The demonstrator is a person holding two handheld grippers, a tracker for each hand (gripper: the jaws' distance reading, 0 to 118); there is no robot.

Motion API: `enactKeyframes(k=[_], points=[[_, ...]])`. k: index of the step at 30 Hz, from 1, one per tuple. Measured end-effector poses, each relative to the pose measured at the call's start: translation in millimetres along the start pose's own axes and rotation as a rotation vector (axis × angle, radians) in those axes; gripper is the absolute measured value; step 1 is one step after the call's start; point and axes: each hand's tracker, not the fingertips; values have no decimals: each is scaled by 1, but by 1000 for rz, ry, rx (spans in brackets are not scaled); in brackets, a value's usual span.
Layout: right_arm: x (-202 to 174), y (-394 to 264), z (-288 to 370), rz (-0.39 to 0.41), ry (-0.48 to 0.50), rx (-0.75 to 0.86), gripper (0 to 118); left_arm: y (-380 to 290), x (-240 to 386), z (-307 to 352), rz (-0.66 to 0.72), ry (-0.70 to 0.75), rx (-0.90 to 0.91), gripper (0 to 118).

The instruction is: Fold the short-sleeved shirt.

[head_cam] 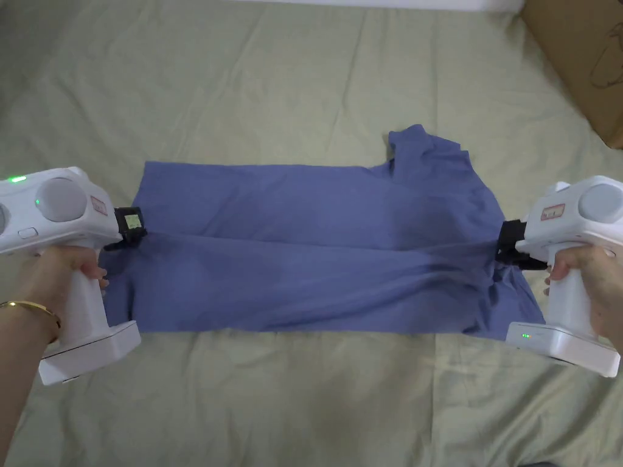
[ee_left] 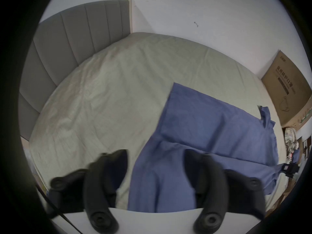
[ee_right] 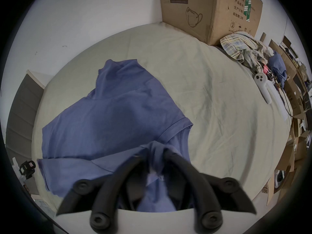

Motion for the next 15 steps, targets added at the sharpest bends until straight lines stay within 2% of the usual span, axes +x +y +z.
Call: enactKeyframes(k=[2, 3, 4, 5, 7, 10, 13, 15], points=[[3, 1, 3, -10, -17, 0, 54, 2, -3, 6, -22, 23, 32, 97], [4, 2, 11, -2, -40, 12, 80, 3, -5, 14, -35, 27, 68, 104], [5, 2, 21, 20, -45, 53, 91, 3, -7, 24, -43, 25, 110, 105], [7, 2, 32, 42, -57, 94, 95, 3, -9, 35, -52, 16, 159, 105], [6, -1, 68, 97, -55, 216, 95, -6, -11, 70, -81, -5, 281, 105], [1, -23, 129, 192, -5, 416, 96, -31, -11, 121, -160, 18, 448, 106], [-2, -64, 184, 251, 22, 650, 100, -65, -14, 167, -211, 33, 607, 105], [-5, -97, 210, 261, 42, 787, 101, -87, -18, 191, -199, 29, 693, 99]])
